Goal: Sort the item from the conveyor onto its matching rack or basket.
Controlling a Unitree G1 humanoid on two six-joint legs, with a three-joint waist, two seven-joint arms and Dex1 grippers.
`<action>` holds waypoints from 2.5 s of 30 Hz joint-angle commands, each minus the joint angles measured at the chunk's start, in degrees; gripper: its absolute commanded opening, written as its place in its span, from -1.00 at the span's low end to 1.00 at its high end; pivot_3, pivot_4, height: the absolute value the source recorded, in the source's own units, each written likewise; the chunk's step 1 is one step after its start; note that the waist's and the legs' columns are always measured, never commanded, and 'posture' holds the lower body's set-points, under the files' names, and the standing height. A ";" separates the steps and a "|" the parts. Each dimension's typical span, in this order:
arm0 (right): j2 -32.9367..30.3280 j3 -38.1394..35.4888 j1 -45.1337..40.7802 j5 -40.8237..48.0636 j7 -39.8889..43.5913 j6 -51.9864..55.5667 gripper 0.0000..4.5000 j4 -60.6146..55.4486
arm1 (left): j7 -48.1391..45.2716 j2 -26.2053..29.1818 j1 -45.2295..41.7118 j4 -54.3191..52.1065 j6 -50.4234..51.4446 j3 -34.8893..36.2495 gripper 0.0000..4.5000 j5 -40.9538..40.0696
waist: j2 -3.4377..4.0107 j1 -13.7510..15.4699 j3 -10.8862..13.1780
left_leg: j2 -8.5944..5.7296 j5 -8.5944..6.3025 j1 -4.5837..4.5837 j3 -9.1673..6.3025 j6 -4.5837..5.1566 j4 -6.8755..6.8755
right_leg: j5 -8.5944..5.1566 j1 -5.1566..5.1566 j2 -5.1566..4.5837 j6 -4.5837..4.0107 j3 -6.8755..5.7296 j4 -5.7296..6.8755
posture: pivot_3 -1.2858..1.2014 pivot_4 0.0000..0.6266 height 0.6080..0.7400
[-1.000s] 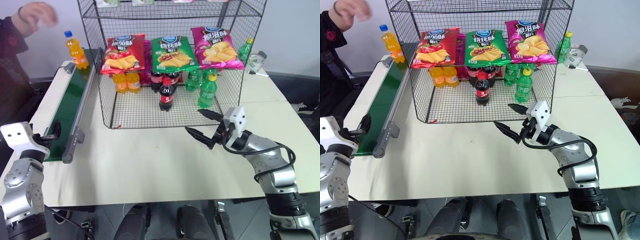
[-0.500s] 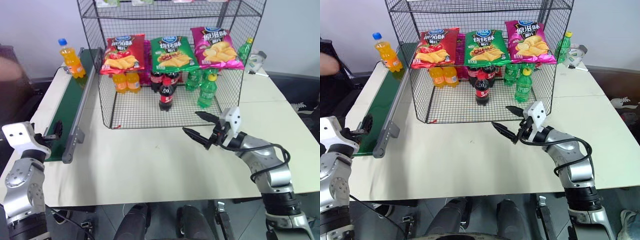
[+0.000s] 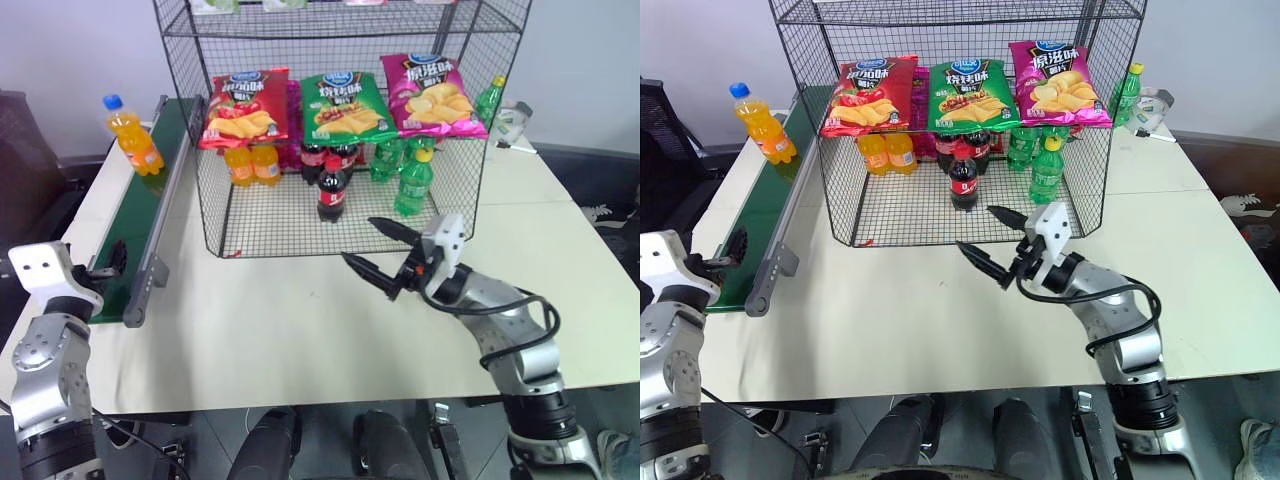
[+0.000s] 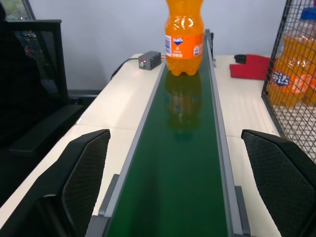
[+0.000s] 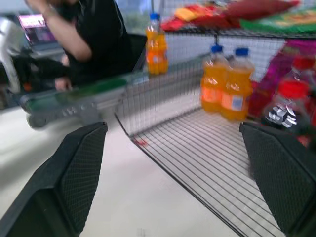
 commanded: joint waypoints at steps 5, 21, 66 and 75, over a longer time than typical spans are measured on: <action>2.88 1.05 0.21 1.62 -4.94 0.78 1.00 -7.38 | -0.71 2.07 -0.97 0.81 -2.00 0.36 0.98 0.42 | -0.02 0.04 -0.01 | -0.01 0.00 0.00 -0.01 -0.01 0.02 | 0.00 0.01 0.00 0.00 -0.01 0.00 | 0.03 -0.52 1.00; 5.03 3.36 2.29 4.09 -8.20 3.92 1.00 -12.27 | -1.26 2.14 -2.37 3.63 -3.65 0.14 0.98 0.81 | -0.03 -0.05 -0.02 | -0.01 0.00 0.00 0.00 0.00 0.00 | 0.01 -0.03 0.01 0.00 -0.01 0.02 | 0.03 -0.52 1.00; 5.03 3.65 2.43 6.03 -7.59 5.07 1.00 -11.97 | -4.00 7.26 -3.48 -4.06 1.21 1.69 0.10 -3.98 | -0.02 -0.02 -0.04 | 0.00 0.00 0.02 0.00 0.00 -0.02 | 0.01 -0.04 0.01 0.00 0.00 0.03 | 0.03 -0.52 1.00; 2.97 2.40 1.99 5.76 -6.85 4.76 1.00 -11.49 | -9.97 12.14 -11.34 -19.46 17.29 -4.28 0.10 -17.29 | -0.16 0.06 -0.04 | -0.02 0.00 -0.03 -0.05 0.00 0.07 | 0.02 0.01 0.01 0.00 -0.06 0.01 | 0.03 -0.52 1.00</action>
